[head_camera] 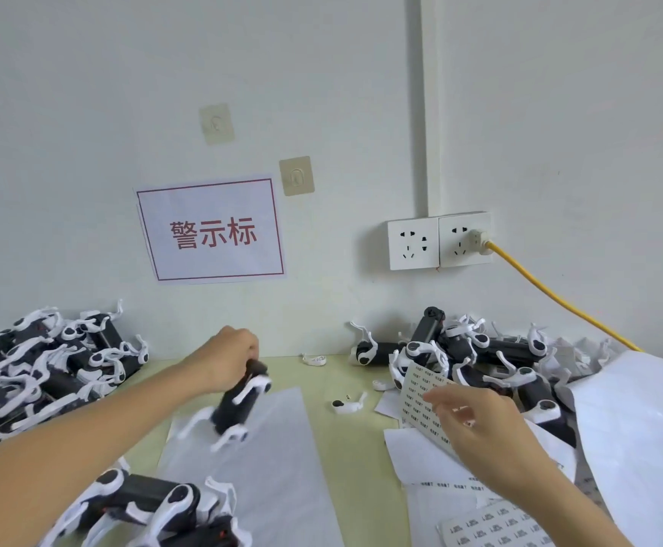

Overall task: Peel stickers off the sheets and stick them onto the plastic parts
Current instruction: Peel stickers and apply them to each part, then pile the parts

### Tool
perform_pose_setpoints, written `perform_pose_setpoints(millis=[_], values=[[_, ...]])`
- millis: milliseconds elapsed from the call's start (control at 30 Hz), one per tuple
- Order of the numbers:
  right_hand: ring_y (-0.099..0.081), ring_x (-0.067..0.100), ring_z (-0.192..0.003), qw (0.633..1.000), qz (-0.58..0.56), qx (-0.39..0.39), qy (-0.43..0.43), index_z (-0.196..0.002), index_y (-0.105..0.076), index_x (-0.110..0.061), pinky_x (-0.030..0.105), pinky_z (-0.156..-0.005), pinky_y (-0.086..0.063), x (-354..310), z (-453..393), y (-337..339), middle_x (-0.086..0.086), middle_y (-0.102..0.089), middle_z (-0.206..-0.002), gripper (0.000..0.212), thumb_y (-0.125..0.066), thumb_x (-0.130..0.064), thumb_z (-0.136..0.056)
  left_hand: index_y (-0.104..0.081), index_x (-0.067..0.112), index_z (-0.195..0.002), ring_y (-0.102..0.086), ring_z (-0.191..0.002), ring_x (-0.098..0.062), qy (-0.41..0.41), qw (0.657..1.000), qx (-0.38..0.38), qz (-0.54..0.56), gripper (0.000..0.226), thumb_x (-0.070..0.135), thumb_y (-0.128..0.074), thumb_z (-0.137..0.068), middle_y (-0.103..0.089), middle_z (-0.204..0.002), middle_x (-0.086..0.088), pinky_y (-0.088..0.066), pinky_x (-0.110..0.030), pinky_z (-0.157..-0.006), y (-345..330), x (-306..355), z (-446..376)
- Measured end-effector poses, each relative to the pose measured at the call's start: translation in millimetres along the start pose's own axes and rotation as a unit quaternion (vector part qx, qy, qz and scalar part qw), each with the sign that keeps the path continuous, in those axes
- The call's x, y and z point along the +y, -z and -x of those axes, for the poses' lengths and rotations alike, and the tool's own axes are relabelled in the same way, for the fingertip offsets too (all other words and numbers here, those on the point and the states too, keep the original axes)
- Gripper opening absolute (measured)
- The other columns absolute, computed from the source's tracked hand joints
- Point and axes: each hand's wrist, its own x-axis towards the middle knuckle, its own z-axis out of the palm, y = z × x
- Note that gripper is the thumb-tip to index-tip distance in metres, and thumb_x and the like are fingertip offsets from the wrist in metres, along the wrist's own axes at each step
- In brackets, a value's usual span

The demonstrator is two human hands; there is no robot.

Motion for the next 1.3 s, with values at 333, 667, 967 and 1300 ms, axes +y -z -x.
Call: perform_pose_setpoints(millis=[333,667,967,1300], values=[[-0.066,-0.005,-0.095,0.984,-0.178,-0.028,0.010,-0.128,-0.049,-0.052,0.027,-0.081,-0.057,-22.9,12.4,-14.0,-0.021,-0.066,-0.112,0.036,-0.059,-0.046,-0.093,-0.073,0.009,-0.092,-0.065,-0.095,-0.025,0.108,0.889,0.200,0.397,0.031,0.001,-0.043,-0.095,-0.071,-0.098,-0.007,-0.050,-0.028,-0.082,-13.8,130.4,32.9],[-0.073,0.025,-0.094,0.898,-0.423,-0.021,-0.117,-0.128,-0.059,-0.013,0.045,-0.086,-0.059,-18.4,1.1,-10.3,0.006,-0.074,-0.100,0.066,-0.072,-0.053,-0.077,-0.061,0.028,-0.095,-0.065,-0.096,-0.010,-0.022,0.773,0.187,0.606,0.030,0.005,-0.043,-0.100,-0.065,-0.101,0.004,-0.054,-0.029,-0.088,-46.9,215.2,95.2],[-0.075,0.022,-0.084,0.906,-0.404,0.052,-0.116,-0.107,-0.071,-0.015,0.035,-0.075,-0.054,-20.9,0.0,-7.1,0.012,-0.076,-0.092,0.035,-0.063,-0.044,-0.091,-0.061,0.033,-0.115,-0.055,-0.111,0.005,-0.128,0.870,0.203,0.430,0.042,0.006,-0.064,-0.084,-0.064,-0.110,0.019,-0.043,-0.012,-0.095,-44.7,188.9,93.8],[-0.074,0.020,-0.094,0.932,-0.344,-0.037,-0.106,-0.114,-0.070,-0.028,0.038,-0.083,-0.051,-24.3,2.6,6.3,0.000,-0.077,-0.105,0.047,-0.049,-0.060,-0.086,-0.064,0.035,-0.105,-0.063,-0.091,-0.016,-0.059,0.926,0.213,0.307,0.033,0.024,-0.078,-0.077,-0.070,-0.091,0.015,-0.050,-0.039,-0.084,-48.6,163.0,82.2]])
